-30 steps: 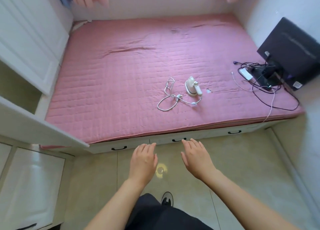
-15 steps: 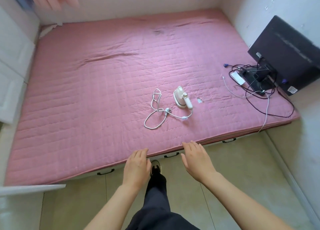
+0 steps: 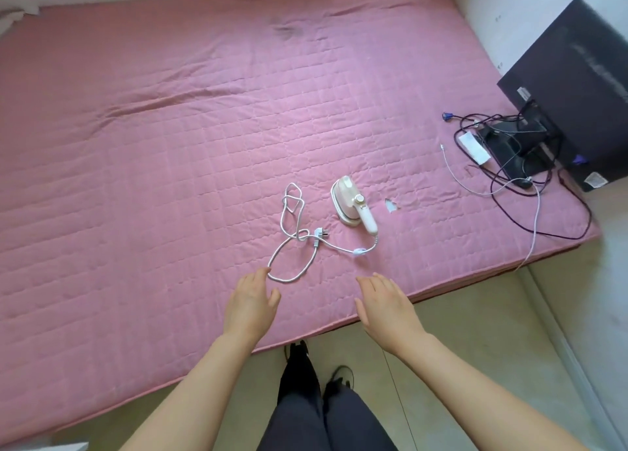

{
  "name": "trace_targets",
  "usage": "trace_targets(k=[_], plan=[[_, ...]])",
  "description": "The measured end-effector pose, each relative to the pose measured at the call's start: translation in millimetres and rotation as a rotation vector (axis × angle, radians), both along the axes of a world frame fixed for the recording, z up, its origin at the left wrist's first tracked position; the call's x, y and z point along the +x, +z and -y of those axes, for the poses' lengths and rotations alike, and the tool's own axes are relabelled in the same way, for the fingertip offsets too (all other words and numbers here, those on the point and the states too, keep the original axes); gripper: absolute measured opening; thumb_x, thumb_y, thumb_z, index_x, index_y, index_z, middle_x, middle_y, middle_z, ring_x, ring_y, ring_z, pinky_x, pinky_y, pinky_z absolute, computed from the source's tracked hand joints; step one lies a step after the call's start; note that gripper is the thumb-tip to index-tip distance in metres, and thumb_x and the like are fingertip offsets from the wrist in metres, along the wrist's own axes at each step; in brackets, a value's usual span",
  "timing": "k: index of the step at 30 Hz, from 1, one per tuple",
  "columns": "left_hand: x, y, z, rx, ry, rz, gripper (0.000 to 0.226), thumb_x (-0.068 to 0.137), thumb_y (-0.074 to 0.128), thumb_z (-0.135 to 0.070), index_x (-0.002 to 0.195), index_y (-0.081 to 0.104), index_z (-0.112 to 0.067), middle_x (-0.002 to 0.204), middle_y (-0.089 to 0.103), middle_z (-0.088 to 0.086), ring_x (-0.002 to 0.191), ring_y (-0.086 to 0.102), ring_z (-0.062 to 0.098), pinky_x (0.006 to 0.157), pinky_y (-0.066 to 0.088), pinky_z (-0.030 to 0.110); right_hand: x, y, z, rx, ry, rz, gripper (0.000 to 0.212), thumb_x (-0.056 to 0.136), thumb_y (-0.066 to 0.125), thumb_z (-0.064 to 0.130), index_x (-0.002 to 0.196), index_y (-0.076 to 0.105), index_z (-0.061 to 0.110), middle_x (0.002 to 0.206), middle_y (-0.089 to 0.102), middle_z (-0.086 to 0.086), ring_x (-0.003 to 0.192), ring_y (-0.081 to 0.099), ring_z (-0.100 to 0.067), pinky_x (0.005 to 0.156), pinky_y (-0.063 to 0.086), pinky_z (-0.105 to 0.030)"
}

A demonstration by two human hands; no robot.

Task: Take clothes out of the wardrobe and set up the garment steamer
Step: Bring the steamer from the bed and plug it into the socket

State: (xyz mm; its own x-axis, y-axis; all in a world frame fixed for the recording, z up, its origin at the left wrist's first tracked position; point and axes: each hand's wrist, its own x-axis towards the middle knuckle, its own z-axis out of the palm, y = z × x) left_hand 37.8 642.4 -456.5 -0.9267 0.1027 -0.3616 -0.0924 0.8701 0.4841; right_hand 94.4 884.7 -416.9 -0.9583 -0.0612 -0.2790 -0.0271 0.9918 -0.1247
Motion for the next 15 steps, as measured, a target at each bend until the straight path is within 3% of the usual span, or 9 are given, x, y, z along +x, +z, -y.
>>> trace_targets(k=[8,12,15], plan=[[-56,-52,-28,0.052,0.149,0.152,0.039,0.092,0.054,-0.023,0.13,0.05,-0.015,0.127,0.058,0.0,0.12,0.048,0.021,0.092,0.041,0.036,-76,-67,-19,-0.019,0.105,0.115,0.029,0.081,0.065,0.026,0.102,0.064,0.006,0.09,0.066,-0.009,0.092,0.063,-0.031,0.084,0.054,-0.041],[-84,-90,-42,0.132,0.285,0.246,0.039,0.091,0.053,-0.024,0.13,0.05,-0.016,0.131,0.056,0.0,0.119,0.051,0.021,0.097,0.043,0.038,-111,-110,-19,-0.066,0.172,0.227,0.038,0.094,0.042,0.029,0.125,0.051,0.008,0.112,0.059,-0.009,0.11,0.052,-0.029,0.097,0.042,-0.037],[-108,-116,-52,0.234,0.438,0.292,0.039,0.091,0.055,-0.023,0.129,0.052,-0.015,0.128,0.058,-0.001,0.112,0.054,0.018,0.095,0.044,0.035,-137,-139,-16,-0.203,0.11,0.275,0.053,0.097,0.041,0.032,0.145,0.03,0.009,0.128,0.051,-0.009,0.121,0.045,-0.027,0.102,0.035,-0.035]])
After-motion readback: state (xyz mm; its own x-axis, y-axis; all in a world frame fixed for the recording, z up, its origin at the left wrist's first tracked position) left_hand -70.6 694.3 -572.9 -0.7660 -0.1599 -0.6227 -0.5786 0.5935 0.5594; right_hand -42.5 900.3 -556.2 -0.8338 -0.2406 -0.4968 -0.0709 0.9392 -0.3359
